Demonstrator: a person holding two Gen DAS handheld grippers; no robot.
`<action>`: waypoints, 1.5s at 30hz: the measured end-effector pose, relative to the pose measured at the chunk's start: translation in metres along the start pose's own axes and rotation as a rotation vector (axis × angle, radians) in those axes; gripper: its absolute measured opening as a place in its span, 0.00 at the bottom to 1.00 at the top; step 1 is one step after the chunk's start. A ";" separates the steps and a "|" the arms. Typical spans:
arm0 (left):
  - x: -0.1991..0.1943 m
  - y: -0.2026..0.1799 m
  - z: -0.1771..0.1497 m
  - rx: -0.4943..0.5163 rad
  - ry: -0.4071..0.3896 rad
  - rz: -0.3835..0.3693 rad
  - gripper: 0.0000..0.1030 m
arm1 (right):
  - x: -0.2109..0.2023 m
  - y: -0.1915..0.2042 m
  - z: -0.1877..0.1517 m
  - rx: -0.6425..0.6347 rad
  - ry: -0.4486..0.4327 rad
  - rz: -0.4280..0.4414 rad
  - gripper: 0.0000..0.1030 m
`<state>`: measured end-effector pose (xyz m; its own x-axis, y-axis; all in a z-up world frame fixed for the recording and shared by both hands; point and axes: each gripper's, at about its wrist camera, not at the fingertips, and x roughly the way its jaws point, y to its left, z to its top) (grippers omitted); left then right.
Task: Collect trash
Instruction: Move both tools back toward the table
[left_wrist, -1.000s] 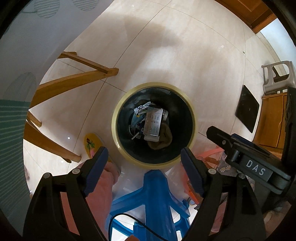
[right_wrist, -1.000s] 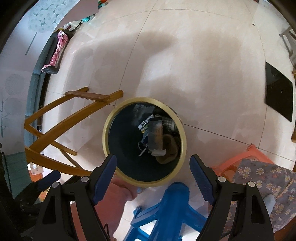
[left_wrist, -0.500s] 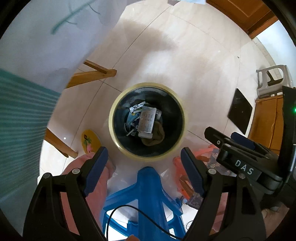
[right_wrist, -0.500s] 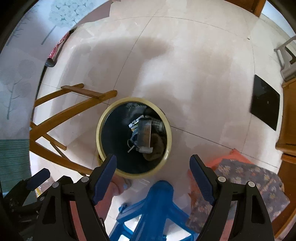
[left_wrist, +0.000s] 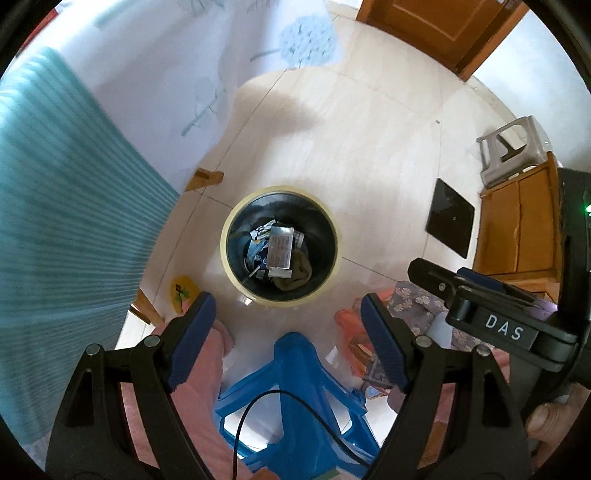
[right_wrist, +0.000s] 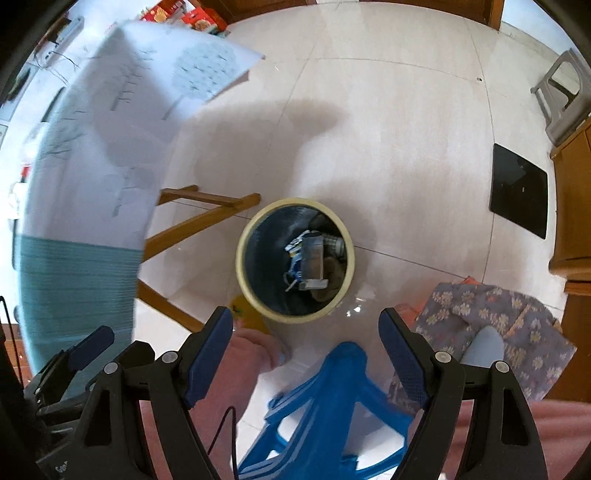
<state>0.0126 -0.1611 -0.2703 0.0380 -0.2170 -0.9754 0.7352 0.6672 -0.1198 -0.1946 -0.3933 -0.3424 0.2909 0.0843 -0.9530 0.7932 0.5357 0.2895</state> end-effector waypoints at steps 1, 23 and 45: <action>-0.008 0.000 -0.002 0.004 -0.007 -0.003 0.76 | -0.006 0.002 -0.004 -0.002 -0.007 0.006 0.80; -0.205 0.063 -0.044 0.035 -0.341 0.028 0.76 | -0.125 0.134 -0.048 -0.286 -0.166 0.065 0.80; -0.297 0.296 0.060 -0.213 -0.493 0.194 0.76 | -0.148 0.436 0.100 -0.756 -0.338 0.044 0.80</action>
<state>0.2596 0.0583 -0.0054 0.5077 -0.3488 -0.7878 0.5325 0.8458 -0.0313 0.1613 -0.2566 -0.0659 0.5542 -0.0737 -0.8291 0.2387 0.9683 0.0735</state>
